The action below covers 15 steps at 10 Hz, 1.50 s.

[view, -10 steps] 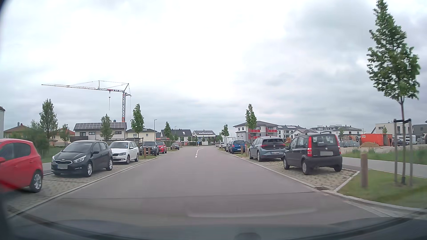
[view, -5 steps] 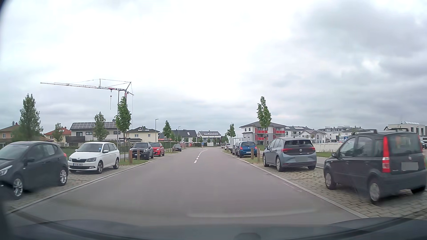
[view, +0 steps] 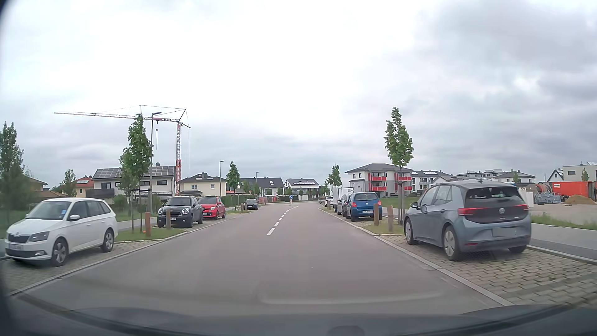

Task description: Follow the waypoints while adhering to traffic rules and regulations

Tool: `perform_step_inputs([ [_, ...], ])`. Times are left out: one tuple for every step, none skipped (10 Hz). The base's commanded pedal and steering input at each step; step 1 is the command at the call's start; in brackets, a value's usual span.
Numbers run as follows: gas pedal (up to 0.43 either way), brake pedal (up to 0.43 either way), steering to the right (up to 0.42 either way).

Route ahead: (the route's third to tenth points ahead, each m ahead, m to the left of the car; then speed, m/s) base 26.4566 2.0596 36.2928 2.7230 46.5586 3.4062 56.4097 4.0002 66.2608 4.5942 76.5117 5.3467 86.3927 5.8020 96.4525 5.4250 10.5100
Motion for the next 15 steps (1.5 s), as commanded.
perform_step_inputs([
  [0.248, 0.0, -0.023],
  [0.248, 0.0, -0.021],
  [0.248, 0.0, -0.019],
  [0.248, 0.0, -0.018],
  [0.248, 0.0, -0.016],
  [0.24, 0.0, -0.014],
  [0.24, 0.0, -0.01],
  [0.228, 0.0, -0.008],
  [0.209, 0.0, -0.009],
  [0.209, 0.0, -0.008],
  [0.189, 0.0, -0.008],
  [0.177, 0.0, -0.007],
  [0.169, 0.0, -0.005],
  [0.169, 0.0, -0.003],
  [0.157, 0.0, -0.003],
])
